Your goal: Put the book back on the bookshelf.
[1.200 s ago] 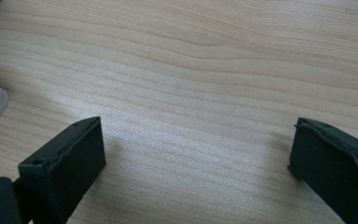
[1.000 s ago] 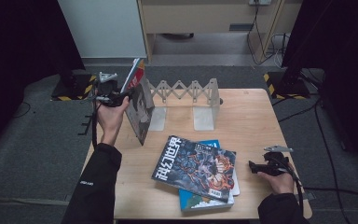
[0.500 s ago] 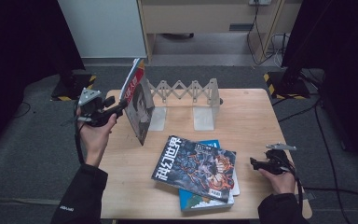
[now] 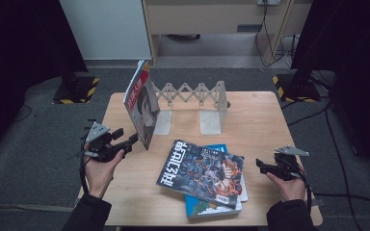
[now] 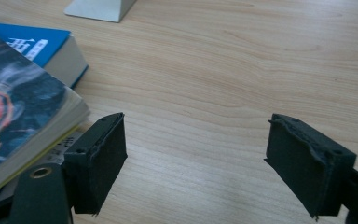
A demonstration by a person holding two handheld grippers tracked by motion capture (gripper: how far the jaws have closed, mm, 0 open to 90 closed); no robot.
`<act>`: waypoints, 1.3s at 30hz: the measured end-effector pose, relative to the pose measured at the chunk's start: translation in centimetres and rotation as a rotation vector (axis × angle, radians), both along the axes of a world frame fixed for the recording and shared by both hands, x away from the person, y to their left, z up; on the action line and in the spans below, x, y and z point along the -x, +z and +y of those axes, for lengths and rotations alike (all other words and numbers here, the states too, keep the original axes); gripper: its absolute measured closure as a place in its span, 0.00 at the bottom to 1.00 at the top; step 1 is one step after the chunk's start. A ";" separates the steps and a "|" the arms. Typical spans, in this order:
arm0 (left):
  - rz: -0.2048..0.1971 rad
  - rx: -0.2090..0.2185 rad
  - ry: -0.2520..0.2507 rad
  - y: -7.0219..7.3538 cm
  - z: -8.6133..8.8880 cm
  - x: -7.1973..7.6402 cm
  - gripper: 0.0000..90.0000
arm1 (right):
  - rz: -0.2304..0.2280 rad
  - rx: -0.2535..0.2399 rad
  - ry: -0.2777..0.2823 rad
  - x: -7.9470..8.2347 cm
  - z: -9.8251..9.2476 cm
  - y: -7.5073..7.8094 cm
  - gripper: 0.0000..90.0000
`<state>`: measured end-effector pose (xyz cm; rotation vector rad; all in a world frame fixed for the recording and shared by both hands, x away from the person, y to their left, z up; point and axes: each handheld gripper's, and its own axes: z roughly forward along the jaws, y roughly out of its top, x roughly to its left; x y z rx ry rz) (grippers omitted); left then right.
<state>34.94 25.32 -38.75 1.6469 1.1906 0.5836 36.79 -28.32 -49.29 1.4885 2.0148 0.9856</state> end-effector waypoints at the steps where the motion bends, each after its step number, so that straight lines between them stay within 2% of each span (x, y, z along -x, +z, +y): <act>1: -0.005 -0.002 0.002 -0.4 -0.2 0.2 0.37 | -0.007 -0.001 0.004 0.1 0.1 0.1 0.23; 4: 0.005 -0.008 -0.005 -1.1 -0.5 0.7 0.35 | -0.030 0.005 0.013 0.3 0.4 0.4 0.24; 6: 0.029 0.016 -0.047 -2.3 -0.9 1.0 0.35 | -0.050 0.016 0.029 0.5 0.8 0.7 0.25; 8: 0.038 0.021 -0.053 -2.8 -1.1 1.1 0.36 | -0.050 0.014 0.052 0.6 1.2 0.8 0.26; 9: 0.051 0.026 -0.063 -3.8 -1.6 1.3 0.36 | -0.057 0.017 0.050 0.6 1.4 0.9 0.26; 10: 0.051 0.026 -0.063 -3.8 -1.6 1.3 0.35 | -0.057 0.017 0.050 0.6 1.4 0.9 0.26; 11: 0.070 0.034 -0.067 -4.7 -1.9 1.3 0.35 | -0.067 0.022 0.060 0.7 1.6 1.1 0.26; 13: 0.098 0.033 -0.081 -5.3 -2.2 1.3 0.34 | -0.068 0.014 0.064 0.8 1.9 1.2 0.27; 15: 0.103 0.044 -0.085 -5.8 -2.4 1.5 0.34 | -0.067 0.017 0.074 0.9 2.3 1.3 0.28; 20: 0.118 0.039 -0.109 -7.3 -3.1 1.8 0.33 | -0.044 0.017 0.094 1.1 3.2 1.5 0.30; 23: 0.139 0.019 -0.129 -8.1 -3.6 1.8 0.33 | -0.043 -0.004 0.111 1.1 3.8 1.5 0.30; 28: 0.180 0.041 -0.175 -9.2 -4.4 1.7 0.33 | -0.044 -0.024 0.132 1.2 4.7 1.6 0.30; 32: 0.194 0.044 -0.199 -9.6 -4.8 1.8 0.33 | -0.045 -0.041 0.149 1.2 5.1 1.5 0.31; 33: 0.208 0.058 -0.216 -9.9 -5.2 1.8 0.33 | -0.043 -0.051 0.161 1.2 5.4 1.5 0.31; 37: 0.231 0.058 -0.228 -10.3 -5.6 1.8 0.33 | -0.036 -0.066 0.180 1.3 5.9 1.4 0.32; 39: 0.262 0.072 -0.243 -10.8 -6.0 1.8 0.33 | -0.037 -0.083 0.192 1.4 6.3 1.2 0.32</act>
